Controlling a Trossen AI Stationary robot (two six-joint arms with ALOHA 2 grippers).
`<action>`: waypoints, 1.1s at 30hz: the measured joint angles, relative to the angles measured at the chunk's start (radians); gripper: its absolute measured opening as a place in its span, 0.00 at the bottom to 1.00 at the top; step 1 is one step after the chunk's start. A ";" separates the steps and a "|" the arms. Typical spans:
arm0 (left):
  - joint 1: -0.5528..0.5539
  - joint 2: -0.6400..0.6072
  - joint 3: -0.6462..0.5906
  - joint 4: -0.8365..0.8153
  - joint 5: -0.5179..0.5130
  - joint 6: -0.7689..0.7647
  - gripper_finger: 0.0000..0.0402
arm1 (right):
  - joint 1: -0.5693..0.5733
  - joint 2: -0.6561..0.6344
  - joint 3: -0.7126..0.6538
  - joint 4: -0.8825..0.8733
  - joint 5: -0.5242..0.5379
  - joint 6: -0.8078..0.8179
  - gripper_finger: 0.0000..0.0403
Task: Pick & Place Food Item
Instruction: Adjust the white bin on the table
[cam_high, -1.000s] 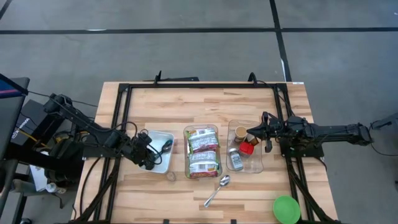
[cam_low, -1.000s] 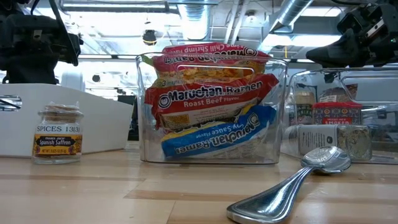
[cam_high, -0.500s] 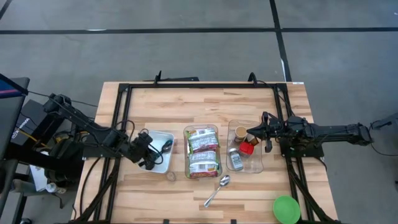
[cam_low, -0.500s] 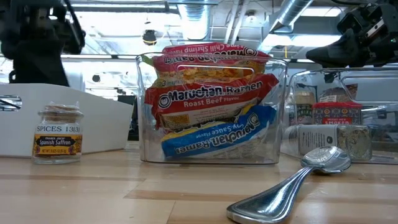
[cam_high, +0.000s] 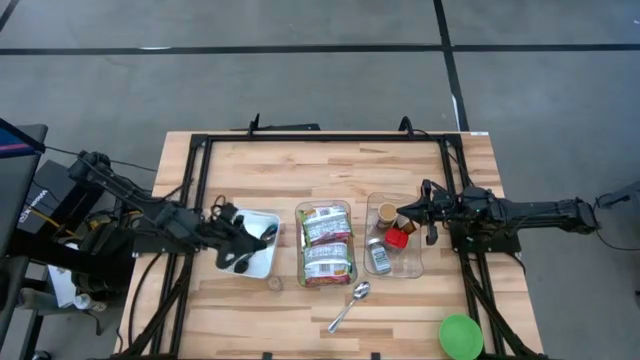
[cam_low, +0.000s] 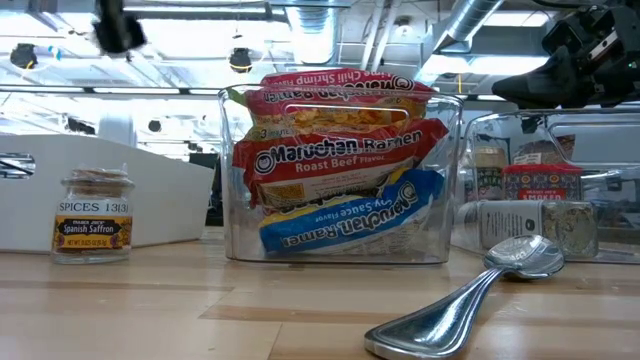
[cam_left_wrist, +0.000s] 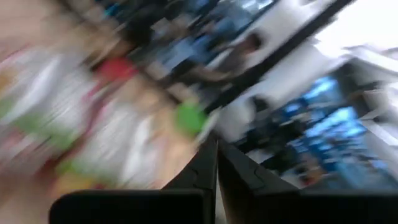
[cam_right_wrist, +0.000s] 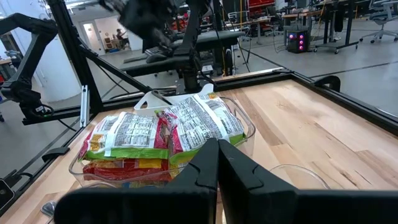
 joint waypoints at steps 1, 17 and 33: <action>-0.003 0.001 0.000 0.065 0.011 0.034 0.01 | 0.000 0.000 0.000 0.000 0.000 0.000 0.00; -0.153 0.084 0.000 0.476 0.147 0.190 0.00 | 0.000 0.000 0.000 0.000 0.000 0.000 0.00; -0.375 0.384 0.000 0.390 0.147 -0.104 0.00 | 0.000 0.000 0.000 0.000 0.000 0.000 0.00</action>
